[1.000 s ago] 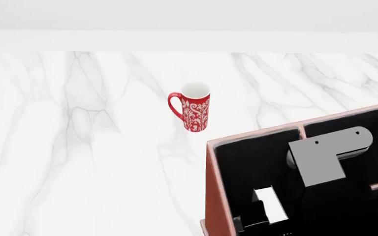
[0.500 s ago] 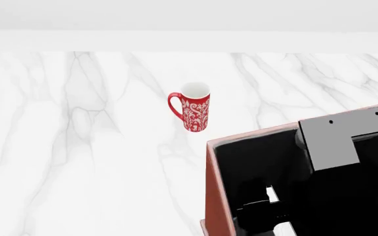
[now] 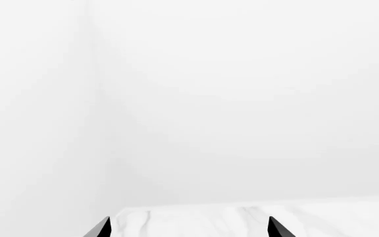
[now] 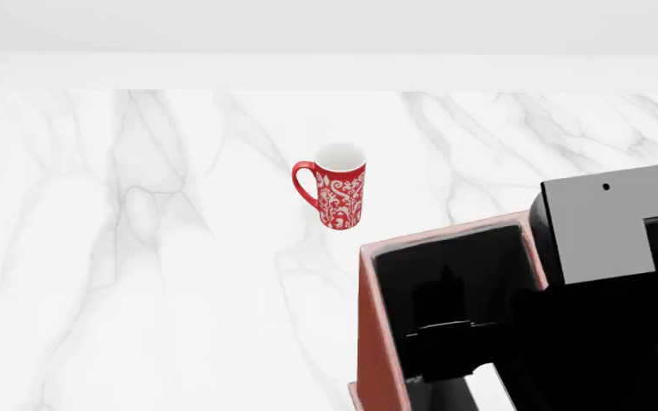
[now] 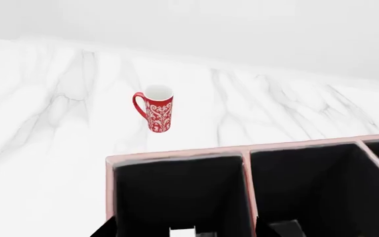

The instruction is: Pick up the book and place it in the left compartment of the caddy.

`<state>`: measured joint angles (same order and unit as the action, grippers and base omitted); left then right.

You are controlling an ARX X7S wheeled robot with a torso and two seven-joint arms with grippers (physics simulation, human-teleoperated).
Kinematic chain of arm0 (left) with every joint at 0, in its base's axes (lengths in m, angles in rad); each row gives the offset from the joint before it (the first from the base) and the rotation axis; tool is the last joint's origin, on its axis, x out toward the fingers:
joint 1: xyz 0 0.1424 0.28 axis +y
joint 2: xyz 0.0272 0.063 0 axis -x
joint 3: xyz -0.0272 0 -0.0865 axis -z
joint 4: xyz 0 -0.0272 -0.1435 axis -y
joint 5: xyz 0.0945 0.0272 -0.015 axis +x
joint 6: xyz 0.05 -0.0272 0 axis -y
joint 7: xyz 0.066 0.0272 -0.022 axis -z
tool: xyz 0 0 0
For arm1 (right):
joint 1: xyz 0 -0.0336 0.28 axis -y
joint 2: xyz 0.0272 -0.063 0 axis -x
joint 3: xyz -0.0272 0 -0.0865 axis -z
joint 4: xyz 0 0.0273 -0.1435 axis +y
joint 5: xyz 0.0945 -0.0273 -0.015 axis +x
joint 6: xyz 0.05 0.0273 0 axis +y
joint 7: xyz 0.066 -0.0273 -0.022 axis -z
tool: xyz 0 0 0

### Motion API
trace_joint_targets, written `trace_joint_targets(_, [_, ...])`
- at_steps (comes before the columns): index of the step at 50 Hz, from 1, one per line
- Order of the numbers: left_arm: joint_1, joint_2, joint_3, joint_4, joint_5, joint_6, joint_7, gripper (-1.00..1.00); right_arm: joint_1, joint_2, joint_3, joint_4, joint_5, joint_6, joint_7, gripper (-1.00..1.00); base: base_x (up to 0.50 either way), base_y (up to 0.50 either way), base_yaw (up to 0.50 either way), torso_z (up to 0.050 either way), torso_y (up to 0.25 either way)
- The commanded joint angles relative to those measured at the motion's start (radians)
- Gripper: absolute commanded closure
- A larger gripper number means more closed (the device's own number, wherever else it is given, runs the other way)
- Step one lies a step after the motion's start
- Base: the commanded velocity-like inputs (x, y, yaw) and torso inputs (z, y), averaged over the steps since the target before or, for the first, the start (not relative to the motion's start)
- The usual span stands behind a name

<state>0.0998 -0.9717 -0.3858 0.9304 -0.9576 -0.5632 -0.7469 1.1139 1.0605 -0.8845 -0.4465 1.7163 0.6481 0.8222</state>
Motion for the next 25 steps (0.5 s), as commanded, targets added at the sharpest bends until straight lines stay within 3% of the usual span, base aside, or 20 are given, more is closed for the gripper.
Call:
trace_joint_targets(1, [0.0,0.0,-0.007,0.011,-0.011,0.009,0.001,-1.0,-0.01,0.026,0.032,-0.074,0.013,-0.049,0.037,-1.0,0.0,0.0,0.0,0.0,0.0])
trace_joint_targets(25, [-0.016,-0.002,0.038,0.046,0.002,0.021,-0.009,-1.0,-0.038,0.072,0.063,-0.228,-0.027,-0.105,0.13,-1.0,0.0,0.0,0.0,0.0,0.0])
